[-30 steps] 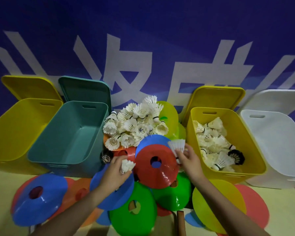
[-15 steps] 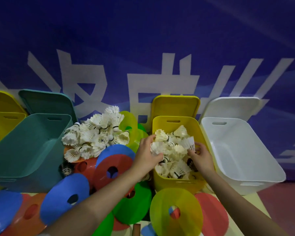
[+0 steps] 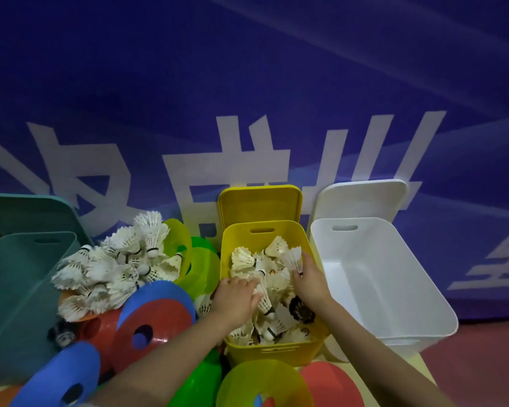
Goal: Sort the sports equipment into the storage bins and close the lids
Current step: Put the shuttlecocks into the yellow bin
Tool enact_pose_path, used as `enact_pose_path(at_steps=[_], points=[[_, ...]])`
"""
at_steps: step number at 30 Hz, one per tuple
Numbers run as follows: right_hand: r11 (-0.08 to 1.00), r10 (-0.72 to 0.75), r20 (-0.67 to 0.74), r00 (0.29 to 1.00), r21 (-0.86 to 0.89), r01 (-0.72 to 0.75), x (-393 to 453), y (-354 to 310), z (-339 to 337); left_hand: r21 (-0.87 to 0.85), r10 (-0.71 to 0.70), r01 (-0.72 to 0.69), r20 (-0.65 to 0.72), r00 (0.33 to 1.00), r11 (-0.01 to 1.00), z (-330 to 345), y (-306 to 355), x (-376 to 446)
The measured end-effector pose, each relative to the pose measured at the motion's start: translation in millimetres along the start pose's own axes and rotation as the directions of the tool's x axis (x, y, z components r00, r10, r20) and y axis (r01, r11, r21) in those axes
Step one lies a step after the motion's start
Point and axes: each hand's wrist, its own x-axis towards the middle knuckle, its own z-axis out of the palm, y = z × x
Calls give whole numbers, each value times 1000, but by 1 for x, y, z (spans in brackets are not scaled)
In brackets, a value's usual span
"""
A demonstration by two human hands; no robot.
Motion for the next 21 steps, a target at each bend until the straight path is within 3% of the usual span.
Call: enact_pose_path(at_steps=[4,10,17,21], points=[[984,98,15,995,-152,-95,18,5,20,-75,-34,30,-48,998,997,2,-6,-3],[881,143,84,986,-465,-88,27,17,37,-221,-99,63,-157,983,973,8,-10,-4],[959,10,-44,999,-281,-22,24,18,42,-300,-146,79,-207,967,951,10,-9,0],[968,-66,-48,997,-244,52,16,13,38,-513,-202,39,-266,943,858,8,-9,-3]])
